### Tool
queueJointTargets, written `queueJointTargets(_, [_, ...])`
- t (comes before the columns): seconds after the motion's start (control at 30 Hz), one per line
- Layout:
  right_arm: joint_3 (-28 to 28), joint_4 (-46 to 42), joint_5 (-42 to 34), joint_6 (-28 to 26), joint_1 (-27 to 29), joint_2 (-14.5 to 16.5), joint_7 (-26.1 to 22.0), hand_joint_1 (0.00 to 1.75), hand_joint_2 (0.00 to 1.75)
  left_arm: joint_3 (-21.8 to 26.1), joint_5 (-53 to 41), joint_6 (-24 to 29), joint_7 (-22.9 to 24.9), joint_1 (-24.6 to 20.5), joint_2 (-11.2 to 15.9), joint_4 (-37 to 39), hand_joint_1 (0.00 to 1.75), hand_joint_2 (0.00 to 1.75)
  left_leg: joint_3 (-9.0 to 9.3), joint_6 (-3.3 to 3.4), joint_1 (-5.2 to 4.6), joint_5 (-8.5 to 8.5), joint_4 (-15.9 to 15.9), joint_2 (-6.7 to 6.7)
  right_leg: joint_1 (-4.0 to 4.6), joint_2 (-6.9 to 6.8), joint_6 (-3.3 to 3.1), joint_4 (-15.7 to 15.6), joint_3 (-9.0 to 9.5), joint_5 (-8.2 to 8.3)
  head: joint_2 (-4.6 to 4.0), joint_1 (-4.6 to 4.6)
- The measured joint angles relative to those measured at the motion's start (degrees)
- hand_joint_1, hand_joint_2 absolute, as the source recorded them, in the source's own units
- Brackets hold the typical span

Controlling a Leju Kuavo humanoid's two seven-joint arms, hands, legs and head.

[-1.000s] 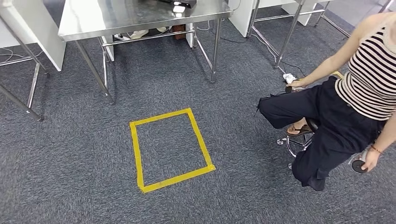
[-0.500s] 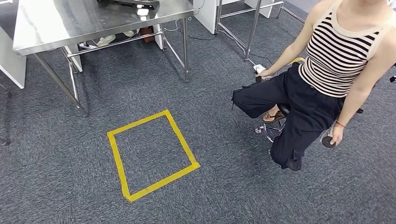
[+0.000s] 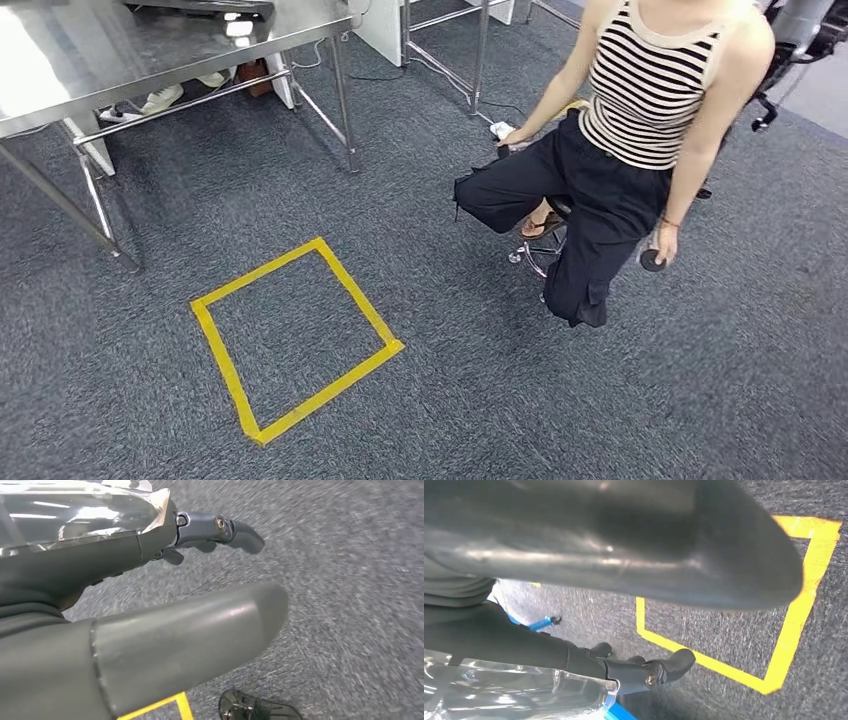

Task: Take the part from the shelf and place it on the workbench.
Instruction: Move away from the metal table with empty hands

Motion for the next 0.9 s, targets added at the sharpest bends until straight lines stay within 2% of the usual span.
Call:
queueJointTargets(0.07, [0.0,0.0,0.0,0.0,0.0,0.0,0.0,0.00,0.00,0.0,0.0,0.0,0.0,-0.1,0.0,0.0,0.00,0.00,0.30,-0.72,0.08,0.01,-0.1,0.94,0.21,0.91,-0.77,-0.1,-0.31,0.29,-0.01,-0.12])
queueJointTargets(0.1, [0.0,0.0,0.0,0.0,0.1,0.0,0.0,0.00,0.00,0.0,0.0,0.0,0.0,-0.2,0.0,0.0,0.00,0.00,0.30,-1.10,0.21,-0.20,0.1,0.85,0.08,1.51,-1.15,-0.3,-0.27,0.55,-0.01,-0.15])
queueJointTargets(0.17, [0.0,0.0,0.0,0.0,0.1,0.0,0.0,0.00,0.00,0.0,-0.1,0.0,0.0,-0.2,0.0,0.0,0.00,0.00,-0.74,-1.76,0.50,-2.45,2.8,-1.65,-0.28,2.67,-1.87,-0.6,-0.24,1.13,-0.01,-0.46])
queueJointTargets(0.23, [0.0,0.0,0.0,0.0,0.0,0.0,0.1,0.00,0.00,0.0,-0.2,0.0,0.0,0.0,0.0,0.0,0.00,0.00,-3.79,-2.20,0.69,-6.70,9.9,-4.89,-0.33,3.85,-2.28,-0.6,-0.43,1.47,-0.01,-0.94])
queueJointTargets(0.27, [0.0,0.0,-0.1,0.0,0.0,0.1,0.1,0.00,0.00,0.0,-0.2,0.0,0.0,0.1,0.0,0.0,0.00,0.00,-5.45,-2.30,0.71,-8.25,13.5,-5.56,-0.24,4.49,-2.36,-0.5,-0.55,1.53,-0.01,-1.08])
queueJointTargets(0.3, [0.0,0.0,-0.1,0.0,0.1,0.2,0.2,0.00,0.00,0.0,-0.2,0.0,0.0,0.2,0.0,0.0,0.00,0.00,-6.58,-2.33,0.70,-8.82,15.9,-5.88,-0.14,5.16,-2.38,-0.4,-0.62,1.54,-0.01,-1.14])
queueJointTargets(0.33, [-0.1,0.0,-0.1,0.0,0.1,0.2,0.3,0.00,0.00,0.0,-0.3,0.0,0.0,0.2,0.0,0.0,0.00,0.00,-6.70,-2.26,0.70,-8.00,15.9,-6.06,-0.08,5.90,-2.38,-0.3,-0.63,1.54,-0.01,-1.16])
queueJointTargets(0.37, [-0.2,0.0,-0.1,-0.1,0.2,0.2,0.3,0.00,0.00,0.0,-0.4,0.0,0.0,0.2,0.0,0.0,0.00,0.00,-5.73,-2.12,0.71,-6.08,13.6,-6.29,-0.06,6.66,-2.37,-0.2,-0.59,1.52,-0.01,-1.16])
queueJointTargets(0.4, [-0.3,0.0,-0.2,-0.1,0.2,0.2,0.4,0.00,0.00,0.0,-0.5,0.0,0.0,0.2,0.0,0.0,0.00,0.00,-4.04,-1.93,0.77,-3.68,9.7,-6.95,-0.05,7.43,-2.35,0.0,-0.57,1.50,-0.01,-1.18])
queueJointTargets(0.43, [-0.4,0.0,-0.2,-0.2,0.1,0.3,0.5,0.00,0.00,0.0,-0.6,0.0,0.0,0.2,0.1,0.0,0.00,0.00,-2.30,-1.69,0.88,-1.87,5.8,-8.37,0.03,8.18,-2.27,0.2,-0.64,1.48,-0.01,-1.19])
queueJointTargets(0.47, [-0.5,0.0,-0.3,-0.2,0.0,0.3,0.5,0.00,0.00,0.0,-0.7,0.0,0.1,0.2,0.1,0.0,0.00,0.00,-1.04,-1.49,0.96,-0.81,2.8,-9.60,0.08,8.86,-2.10,0.3,-0.85,1.49,-0.01,-1.17])
queueJointTargets(0.5, [-0.5,0.0,-0.3,-0.3,-0.1,0.4,0.6,0.00,0.00,0.0,-0.8,0.0,0.1,0.1,0.1,0.0,0.00,0.00,-0.40,-1.29,0.97,-0.52,1.2,-10.58,0.06,9.48,-1.79,0.4,-1.16,1.56,0.00,-1.17])
queueJointTargets(0.53, [-0.5,0.0,-0.4,-0.4,-0.2,0.5,0.7,0.00,0.00,0.0,-0.9,0.0,0.1,0.1,0.1,0.0,0.00,0.00,-0.27,-1.06,0.86,-0.74,0.8,-10.96,-0.03,10.11,-1.39,0.4,-1.55,1.68,-0.01,-1.18])
queueJointTargets(0.57, [-0.5,0.0,-0.5,-0.5,-0.2,0.5,0.7,0.00,0.00,0.0,-0.9,0.0,0.1,0.1,0.1,0.0,0.00,0.00,-0.25,-0.78,0.71,-0.65,0.6,-10.36,-0.20,10.76,-0.92,0.3,-1.95,1.84,0.00,-1.17])
queueJointTargets(0.6, [-0.6,0.0,-0.5,-0.5,-0.1,0.6,0.8,0.00,0.00,0.0,-1.0,0.0,0.2,0.0,0.1,0.0,0.00,0.00,-0.16,-0.36,0.68,-0.45,0.3,-9.64,-0.35,10.70,-0.57,0.4,-2.29,1.88,-0.01,-1.19])
queueJointTargets(0.67, [-0.7,0.0,-0.6,-0.6,-0.1,0.6,0.8,0.00,0.00,0.0,-1.1,0.0,0.2,0.0,0.1,0.0,0.00,0.00,0.08,0.51,0.76,0.01,-0.4,-8.11,-0.28,8.22,-0.41,2.8,-3.78,0.58,-0.01,-0.83])
queueJointTargets(0.73, [-0.8,0.0,-0.6,-0.7,-0.2,0.6,0.8,0.00,0.00,0.0,-1.2,0.0,0.2,0.0,0.1,0.0,0.00,0.00,0.09,0.93,0.66,0.18,-0.7,-6.46,-0.22,5.18,-0.76,9.6,-7.21,-2.74,0.00,-0.36])
queueJointTargets(0.77, [-0.8,0.0,-0.6,-0.7,-0.3,0.6,0.8,0.00,0.00,0.0,-1.2,0.0,0.2,0.0,0.1,0.0,0.00,0.00,0.02,0.98,0.57,0.18,-0.7,-5.53,-0.30,4.69,-0.76,13.7,-9.19,-4.38,0.00,-0.23])
queueJointTargets(0.8, [-0.8,0.0,-0.6,-0.7,-0.3,0.6,0.8,0.00,0.00,0.0,-1.1,0.0,0.2,0.0,0.1,0.0,0.00,0.00,-0.04,0.99,0.49,0.16,-0.7,-4.67,-0.39,4.52,-0.56,16.5,-10.53,-5.32,-0.01,-0.21])
queueJointTargets(0.83, [-0.8,0.0,-0.7,-0.7,-0.2,0.6,0.8,0.00,0.00,0.0,-1.1,0.0,0.3,0.0,0.1,0.0,0.00,0.00,-0.07,0.98,0.45,0.14,-0.7,-3.89,-0.47,4.41,-0.16,17.3,-10.79,-5.40,-0.01,-0.21])
queueJointTargets(0.87, [-0.9,0.0,-0.7,-0.7,-0.1,0.6,0.8,0.00,0.00,0.0,-1.0,0.0,0.3,0.0,0.1,0.0,0.00,0.00,-0.06,0.94,0.43,0.12,-0.7,-3.18,-0.54,4.17,0.38,15.7,-9.73,-4.58,0.00,-0.16])
queueJointTargets(0.9, [-0.9,0.0,-0.6,-0.7,-0.1,0.6,0.8,0.00,0.00,0.0,-1.0,0.0,0.3,0.0,0.1,0.0,0.00,0.00,0.01,0.86,0.42,0.07,-0.6,-2.57,-0.58,3.52,0.87,11.8,-7.49,-3.15,0.00,-0.12])
